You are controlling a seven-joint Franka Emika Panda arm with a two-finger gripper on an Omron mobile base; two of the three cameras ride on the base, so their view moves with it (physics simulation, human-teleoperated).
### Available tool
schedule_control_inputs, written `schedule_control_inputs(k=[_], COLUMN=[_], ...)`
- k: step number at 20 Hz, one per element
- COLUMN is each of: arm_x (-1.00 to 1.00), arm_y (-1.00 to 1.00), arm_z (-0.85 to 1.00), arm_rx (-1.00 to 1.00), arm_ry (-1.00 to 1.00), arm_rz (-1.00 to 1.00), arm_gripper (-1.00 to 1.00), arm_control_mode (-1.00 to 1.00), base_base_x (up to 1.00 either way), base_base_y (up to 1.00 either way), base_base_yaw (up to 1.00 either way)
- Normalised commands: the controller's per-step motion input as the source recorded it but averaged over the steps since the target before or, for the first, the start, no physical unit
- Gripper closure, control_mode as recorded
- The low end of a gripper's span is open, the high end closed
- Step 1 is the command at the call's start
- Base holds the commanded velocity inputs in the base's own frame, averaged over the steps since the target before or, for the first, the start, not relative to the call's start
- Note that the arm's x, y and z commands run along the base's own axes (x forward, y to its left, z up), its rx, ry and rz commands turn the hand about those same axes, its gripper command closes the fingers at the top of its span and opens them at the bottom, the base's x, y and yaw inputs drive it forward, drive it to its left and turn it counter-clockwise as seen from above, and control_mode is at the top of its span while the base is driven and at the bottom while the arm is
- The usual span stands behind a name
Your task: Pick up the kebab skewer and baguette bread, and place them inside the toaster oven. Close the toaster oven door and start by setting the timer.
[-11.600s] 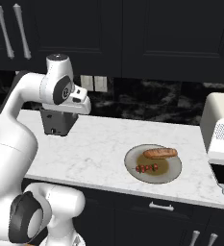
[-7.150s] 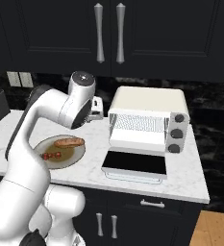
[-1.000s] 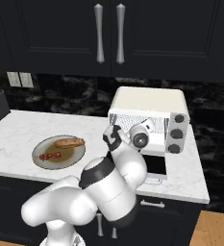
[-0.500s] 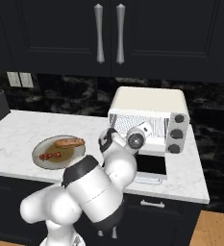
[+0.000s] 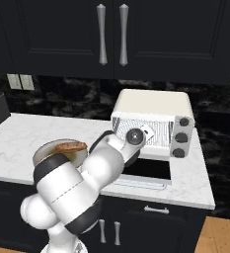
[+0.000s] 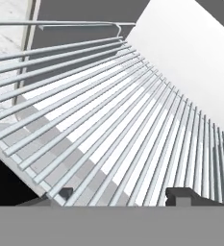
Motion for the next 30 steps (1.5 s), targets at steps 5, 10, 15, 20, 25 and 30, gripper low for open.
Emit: schedule_control_inputs(k=[5,10,15,20,25,30], arm_x=[-0.31,-0.40,-0.41,-0.49,-0.39,-0.20], arm_y=[0.00,0.00,0.00,-0.01,0.00,-0.01], arm_z=[0.00,0.08,0.14,0.01,0.00,0.09], arm_rx=[0.09,0.14,0.14,0.09,0.06,0.02], arm_ry=[0.02,0.18,0.32,0.13,0.05,0.07], arm_rz=[0.00,0.00,0.00,0.00,0.00,-0.01], arm_gripper=[1.00,1.00,1.00,1.00,1.00,1.00], arm_control_mode=[-1.00,-1.00,-1.00,-1.00,-1.00,-1.00], base_base_x=[0.00,0.00,0.00,0.00,0.00,0.00], base_base_y=[0.00,0.00,0.00,0.00,0.00,0.00], base_base_yaw=[0.00,0.00,0.00,0.00,0.00,0.00])
